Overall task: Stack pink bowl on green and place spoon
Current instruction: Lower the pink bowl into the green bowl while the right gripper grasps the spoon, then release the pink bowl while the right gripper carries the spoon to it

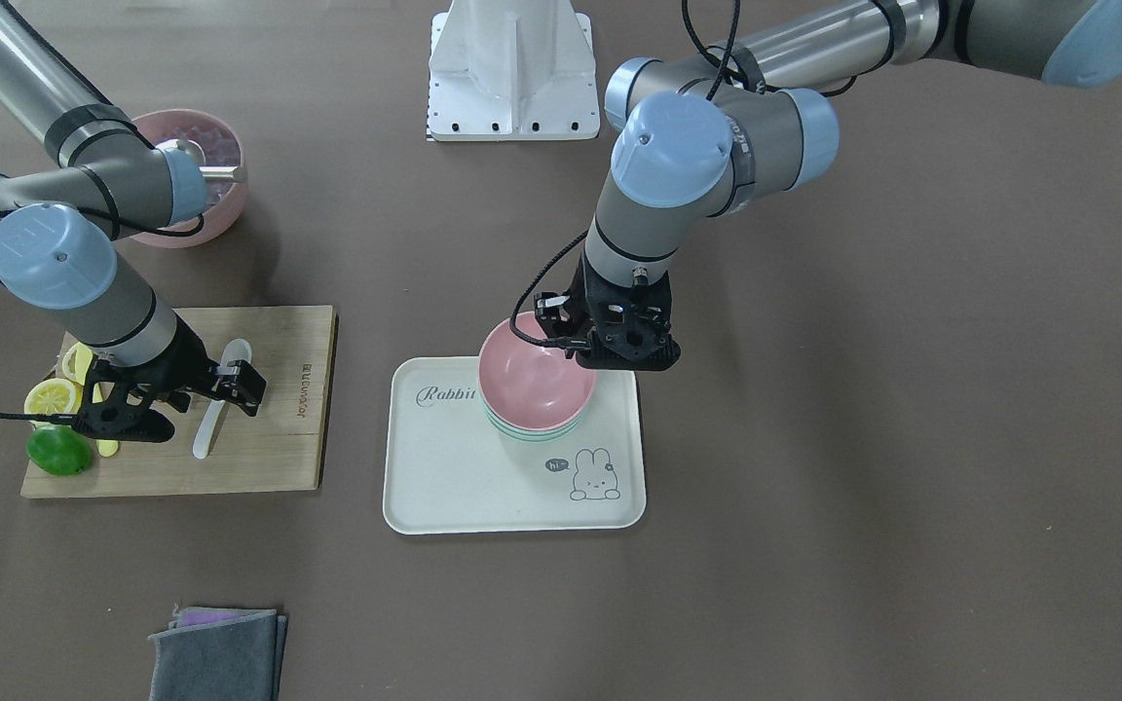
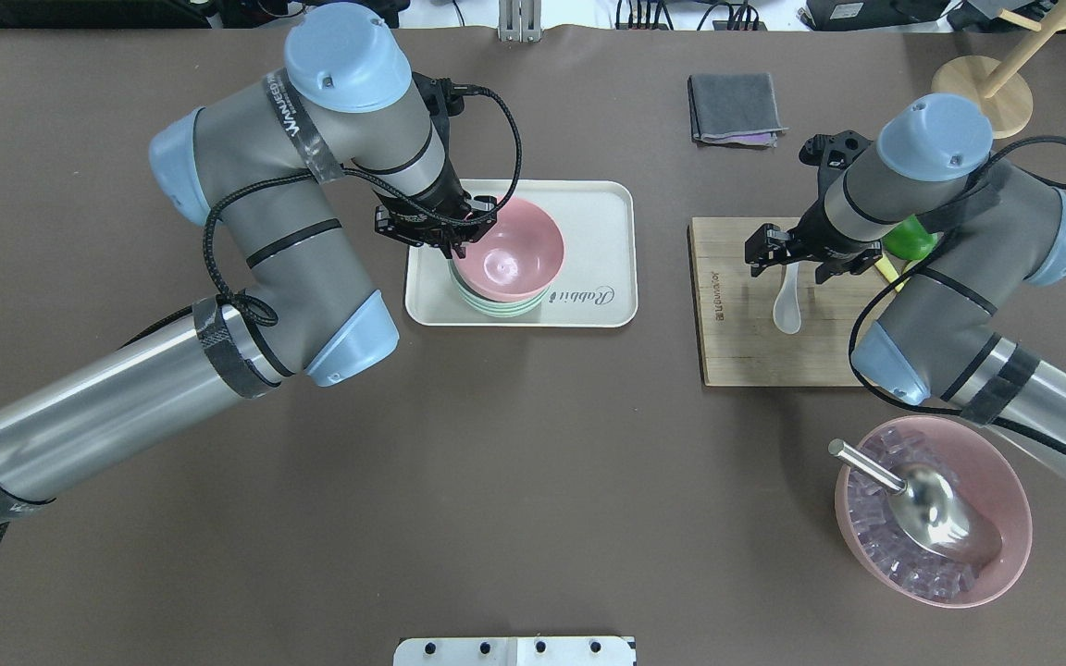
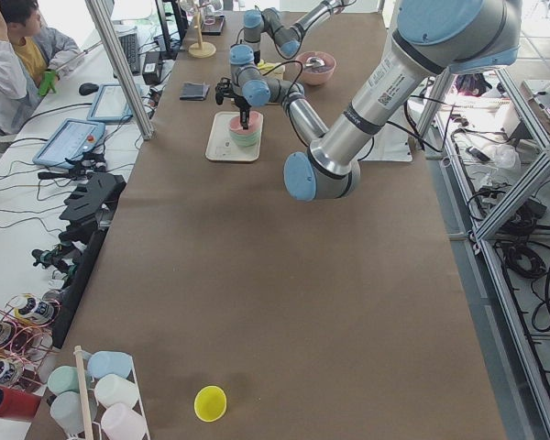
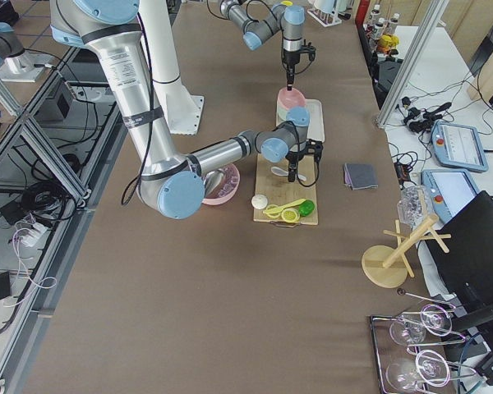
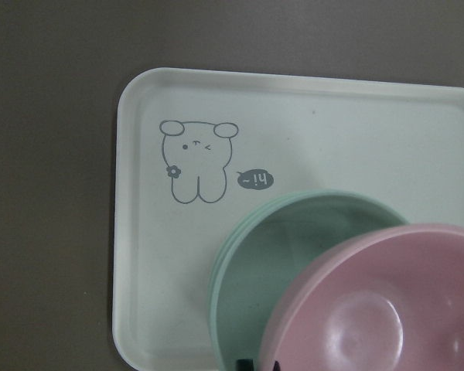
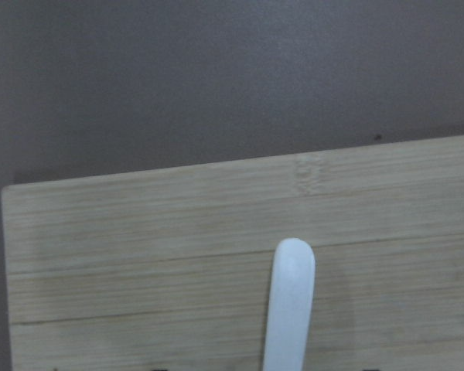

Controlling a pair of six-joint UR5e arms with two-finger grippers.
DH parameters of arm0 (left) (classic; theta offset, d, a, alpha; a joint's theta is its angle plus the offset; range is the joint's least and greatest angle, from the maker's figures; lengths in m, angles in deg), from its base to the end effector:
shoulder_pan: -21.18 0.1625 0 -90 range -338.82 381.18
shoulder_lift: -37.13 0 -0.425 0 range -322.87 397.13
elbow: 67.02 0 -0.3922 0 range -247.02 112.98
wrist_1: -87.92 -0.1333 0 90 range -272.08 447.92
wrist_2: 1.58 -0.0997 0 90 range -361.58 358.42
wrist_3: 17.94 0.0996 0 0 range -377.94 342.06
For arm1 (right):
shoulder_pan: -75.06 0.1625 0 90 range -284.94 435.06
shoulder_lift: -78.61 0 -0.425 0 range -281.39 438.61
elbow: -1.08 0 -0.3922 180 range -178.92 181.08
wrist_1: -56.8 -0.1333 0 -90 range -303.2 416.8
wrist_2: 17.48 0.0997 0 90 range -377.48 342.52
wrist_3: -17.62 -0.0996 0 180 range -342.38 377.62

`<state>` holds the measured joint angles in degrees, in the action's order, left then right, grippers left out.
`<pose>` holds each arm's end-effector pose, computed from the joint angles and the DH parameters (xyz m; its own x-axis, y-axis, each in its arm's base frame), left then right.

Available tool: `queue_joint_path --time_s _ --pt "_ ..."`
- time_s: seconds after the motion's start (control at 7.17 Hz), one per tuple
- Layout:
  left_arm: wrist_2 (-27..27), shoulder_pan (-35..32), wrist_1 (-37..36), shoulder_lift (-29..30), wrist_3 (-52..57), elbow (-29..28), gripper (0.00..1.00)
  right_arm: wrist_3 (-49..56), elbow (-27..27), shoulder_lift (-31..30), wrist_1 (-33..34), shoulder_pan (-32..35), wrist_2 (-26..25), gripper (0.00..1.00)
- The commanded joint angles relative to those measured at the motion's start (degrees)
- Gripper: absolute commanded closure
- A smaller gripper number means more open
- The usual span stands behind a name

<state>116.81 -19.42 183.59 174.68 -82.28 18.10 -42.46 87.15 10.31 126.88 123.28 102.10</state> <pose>0.5011 -0.5427 0.1673 0.5860 -0.0006 -0.8103 0.0544 0.9978 0.0386 -0.3787 -0.5501 0.4453 0.6801 0.1102 0.7247 -0.1248 0.9916 -0.0336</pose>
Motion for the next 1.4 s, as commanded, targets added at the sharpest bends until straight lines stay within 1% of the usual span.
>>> queue_joint_path --time_s 0.0,0.56,0.7,0.84,0.98,1.12,1.26 --pt "-0.09 -0.1 0.04 -0.44 0.0 0.23 0.06 0.65 -0.11 0.01 -0.12 0.04 -0.14 1.0" --pt "0.0 -0.36 0.39 -0.71 -0.09 0.4 0.06 0.49 0.5 0.71 0.14 0.92 0.3 1.0" --pt "0.0 -1.14 0.48 -5.49 1.13 4.58 0.06 -0.39 2.33 2.89 1.71 1.0 0.56 1.0" --pt "0.61 -3.94 1.18 -13.63 9.15 10.97 0.06 -6.57 2.35 9.26 5.73 0.57 0.65 1.0" --pt "0.7 -6.49 1.45 -20.85 16.89 15.39 0.04 -13.77 2.0 15.24 6.9 -0.39 0.48 1.0" --pt "0.79 -8.78 1.54 -24.49 22.36 16.47 0.04 -21.58 0.95 19.65 6.82 -2.93 -0.39 1.0" --pt "2.36 -11.32 1.8 -27.48 28.24 16.49 0.03 -27.23 -1.84 25.18 6.47 -4.95 -3.44 1.0"
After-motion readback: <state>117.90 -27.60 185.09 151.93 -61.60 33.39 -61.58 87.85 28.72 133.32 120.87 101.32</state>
